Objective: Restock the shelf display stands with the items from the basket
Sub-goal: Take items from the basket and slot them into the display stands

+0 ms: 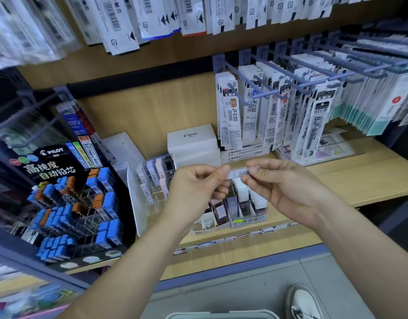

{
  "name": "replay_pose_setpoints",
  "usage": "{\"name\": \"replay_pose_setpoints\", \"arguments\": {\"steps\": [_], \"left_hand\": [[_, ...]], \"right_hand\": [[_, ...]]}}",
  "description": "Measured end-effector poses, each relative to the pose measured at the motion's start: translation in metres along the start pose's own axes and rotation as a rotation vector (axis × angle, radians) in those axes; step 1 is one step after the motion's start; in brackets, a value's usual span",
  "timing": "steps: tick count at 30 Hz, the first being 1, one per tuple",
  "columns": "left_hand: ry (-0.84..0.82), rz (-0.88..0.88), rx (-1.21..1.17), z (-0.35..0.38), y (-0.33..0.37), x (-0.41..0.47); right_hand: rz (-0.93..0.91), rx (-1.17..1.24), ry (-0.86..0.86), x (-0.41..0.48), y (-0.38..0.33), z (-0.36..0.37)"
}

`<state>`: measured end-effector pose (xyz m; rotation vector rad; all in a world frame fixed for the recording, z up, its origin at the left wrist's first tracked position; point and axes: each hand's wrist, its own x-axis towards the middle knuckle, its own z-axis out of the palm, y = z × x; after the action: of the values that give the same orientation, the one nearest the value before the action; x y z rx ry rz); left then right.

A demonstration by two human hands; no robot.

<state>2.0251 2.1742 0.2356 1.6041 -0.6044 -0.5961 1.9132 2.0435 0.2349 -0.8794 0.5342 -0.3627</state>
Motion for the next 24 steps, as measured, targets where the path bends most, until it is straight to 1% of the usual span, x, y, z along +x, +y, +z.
{"name": "replay_pose_setpoints", "arguments": {"steps": [3,5,9,12,14,16,20,22,24], "left_hand": [[-0.009,-0.091,-0.079,-0.005,0.0,0.001],[-0.02,-0.116,-0.177,-0.009,-0.001,0.001],[-0.017,-0.111,-0.287,-0.022,-0.003,0.002],[0.008,-0.075,-0.287,-0.038,-0.002,0.002],[0.036,-0.043,-0.24,-0.051,0.002,0.0],[0.126,0.023,-0.152,-0.068,0.007,0.0],[0.39,0.202,0.101,-0.12,0.014,0.005],[0.448,0.201,0.279,-0.144,0.007,0.007],[0.447,0.147,0.422,-0.158,-0.008,0.01]], "right_hand": [[-0.036,-0.018,0.013,0.0,0.001,0.004],[-0.038,-0.037,0.013,0.001,0.002,0.006],[-0.041,-0.108,0.039,0.007,0.007,0.012],[-0.03,-0.26,-0.017,0.008,0.013,0.022],[-0.006,-0.36,-0.076,0.008,0.02,0.032],[0.002,-0.389,-0.093,0.01,0.026,0.042],[-0.022,-0.437,-0.005,0.018,0.033,0.051],[-0.027,-0.475,0.009,0.021,0.036,0.054],[-0.021,-0.51,0.004,0.023,0.039,0.057]]}}
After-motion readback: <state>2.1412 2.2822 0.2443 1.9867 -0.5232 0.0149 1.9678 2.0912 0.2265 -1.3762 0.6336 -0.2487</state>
